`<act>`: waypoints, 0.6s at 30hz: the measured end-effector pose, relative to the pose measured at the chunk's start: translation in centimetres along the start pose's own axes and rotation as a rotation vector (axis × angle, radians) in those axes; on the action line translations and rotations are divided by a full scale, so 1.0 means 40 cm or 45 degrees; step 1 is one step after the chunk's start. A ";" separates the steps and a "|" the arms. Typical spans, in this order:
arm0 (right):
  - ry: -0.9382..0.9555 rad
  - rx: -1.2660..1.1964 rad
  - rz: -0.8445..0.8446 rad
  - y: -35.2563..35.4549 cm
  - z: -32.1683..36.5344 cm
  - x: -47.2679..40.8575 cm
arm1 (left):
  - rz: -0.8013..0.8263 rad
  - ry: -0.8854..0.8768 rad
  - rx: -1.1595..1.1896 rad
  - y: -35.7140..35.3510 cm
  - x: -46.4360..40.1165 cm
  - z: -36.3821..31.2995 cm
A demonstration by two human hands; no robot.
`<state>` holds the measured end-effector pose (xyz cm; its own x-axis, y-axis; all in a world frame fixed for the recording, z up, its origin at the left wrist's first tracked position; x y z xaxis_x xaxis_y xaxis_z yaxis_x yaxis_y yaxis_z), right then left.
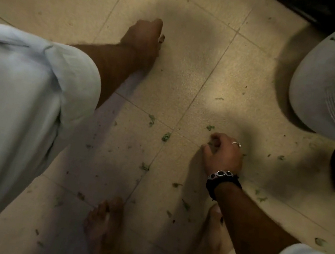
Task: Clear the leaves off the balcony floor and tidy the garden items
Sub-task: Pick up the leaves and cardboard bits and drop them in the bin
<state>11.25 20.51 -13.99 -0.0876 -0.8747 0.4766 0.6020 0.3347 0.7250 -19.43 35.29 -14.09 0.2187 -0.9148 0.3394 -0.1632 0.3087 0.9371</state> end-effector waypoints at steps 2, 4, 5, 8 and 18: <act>-0.026 -0.022 -0.045 -0.004 0.014 0.002 | -0.012 0.061 0.099 0.003 -0.001 -0.002; 0.040 -0.063 -0.036 -0.016 0.041 0.011 | -0.041 0.114 0.148 0.000 -0.007 -0.002; 0.130 -0.058 0.009 -0.029 0.062 0.021 | -0.069 0.113 0.126 -0.003 -0.010 -0.003; 0.416 0.090 0.262 -0.088 0.133 0.053 | -0.127 0.064 0.054 -0.006 -0.011 -0.004; 0.471 0.378 0.468 -0.171 0.194 0.032 | -0.022 -0.045 0.225 0.015 0.173 0.163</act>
<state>0.86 19.85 -14.47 0.3985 -0.7291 0.5564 0.2882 0.6755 0.6787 -24.29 27.44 -11.71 0.1896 -0.9291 0.3177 -0.3267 0.2454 0.9127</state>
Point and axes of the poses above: each hand's wrist, its own x-axis away from the middle knuckle, its own y-axis out of the back of the hand, z = x × y, the point moved 3 cm from there along -x, towards the middle knuckle, and after that the axes turned 10 degrees about -x, right-handed, at the moved point
